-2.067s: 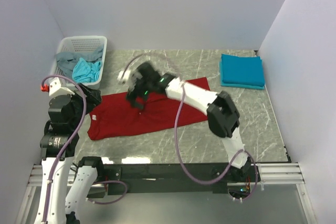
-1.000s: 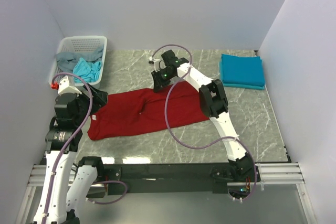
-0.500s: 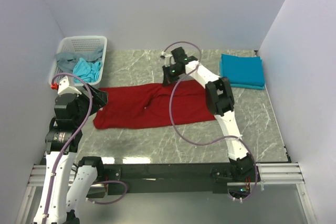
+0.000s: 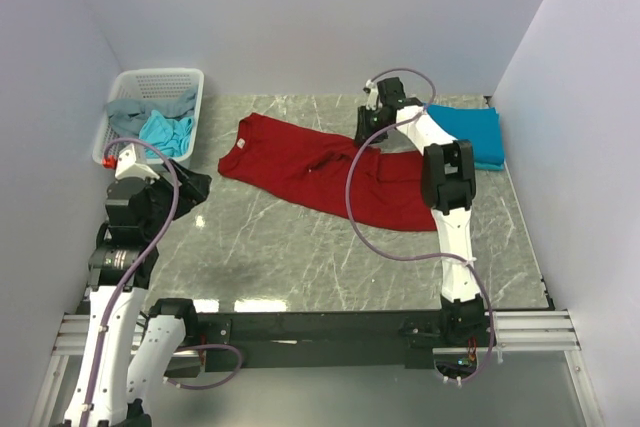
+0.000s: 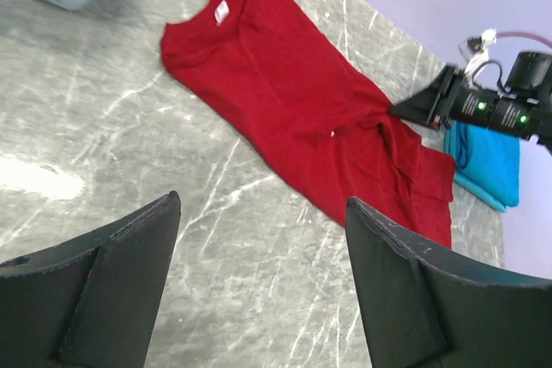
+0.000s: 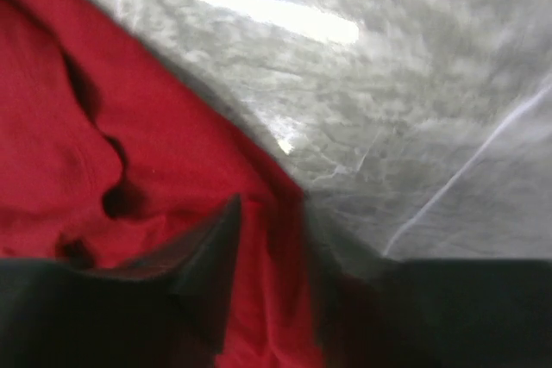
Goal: Fold and stack the t-shirts
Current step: Fold the tshirt
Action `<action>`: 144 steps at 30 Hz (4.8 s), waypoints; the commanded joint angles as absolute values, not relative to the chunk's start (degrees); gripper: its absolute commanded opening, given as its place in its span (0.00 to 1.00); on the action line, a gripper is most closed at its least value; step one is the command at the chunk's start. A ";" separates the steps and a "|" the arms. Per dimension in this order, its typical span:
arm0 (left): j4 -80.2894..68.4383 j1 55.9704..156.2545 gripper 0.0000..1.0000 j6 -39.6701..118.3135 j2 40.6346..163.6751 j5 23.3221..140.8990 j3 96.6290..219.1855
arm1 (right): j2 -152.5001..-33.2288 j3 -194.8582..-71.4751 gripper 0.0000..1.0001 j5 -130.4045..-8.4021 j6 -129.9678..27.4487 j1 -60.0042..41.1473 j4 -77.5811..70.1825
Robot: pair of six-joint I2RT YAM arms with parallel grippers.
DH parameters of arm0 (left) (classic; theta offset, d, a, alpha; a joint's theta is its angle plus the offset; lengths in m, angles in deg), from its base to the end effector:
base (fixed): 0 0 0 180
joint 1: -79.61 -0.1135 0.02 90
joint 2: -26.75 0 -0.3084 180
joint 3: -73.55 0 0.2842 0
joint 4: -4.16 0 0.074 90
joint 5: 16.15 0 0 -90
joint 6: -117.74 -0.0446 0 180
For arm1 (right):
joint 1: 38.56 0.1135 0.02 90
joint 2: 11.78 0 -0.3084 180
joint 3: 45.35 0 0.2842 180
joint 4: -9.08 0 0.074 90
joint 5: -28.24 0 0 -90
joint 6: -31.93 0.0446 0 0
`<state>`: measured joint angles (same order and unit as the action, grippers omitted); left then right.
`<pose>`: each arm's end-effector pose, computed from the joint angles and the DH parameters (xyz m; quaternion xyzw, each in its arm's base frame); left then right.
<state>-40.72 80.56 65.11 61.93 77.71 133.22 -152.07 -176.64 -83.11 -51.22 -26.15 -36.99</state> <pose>0.1376 -0.0053 0.3677 -0.2382 0.7855 -0.2134 0.5298 0.5865 0.1457 0.1714 -0.1010 0.9336 0.2235 0.2612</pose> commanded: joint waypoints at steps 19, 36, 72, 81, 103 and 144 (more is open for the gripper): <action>-16.30 82.16 0.64 76.26 99.95 91.69 131.17 | -94.62 -114.22 0.92 -61.88 -101.74 -7.29 -12.97; -22.70 83.57 0.64 49.10 84.59 86.78 131.89 | -91.23 -93.48 0.67 -46.13 -103.87 -5.69 -18.23; -21.83 83.48 0.66 48.48 82.55 87.20 129.86 | -102.59 -118.71 0.50 -75.21 -95.15 27.98 -47.66; -19.81 83.04 0.67 52.00 89.14 92.92 131.70 | -84.05 -116.69 0.57 -78.46 -95.00 6.13 -47.50; -18.75 83.04 0.57 59.73 111.03 96.00 138.12 | -116.55 -122.92 0.55 -96.13 -92.62 -33.46 -48.98; -40.63 88.31 0.42 55.60 147.51 77.82 175.73 | -88.69 -113.34 0.43 -90.67 -98.24 -40.14 -58.30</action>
<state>-34.73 88.61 56.82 145.73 85.31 171.36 -90.20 -110.90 -85.97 -98.98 -39.22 -58.61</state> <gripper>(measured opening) 0.417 0.429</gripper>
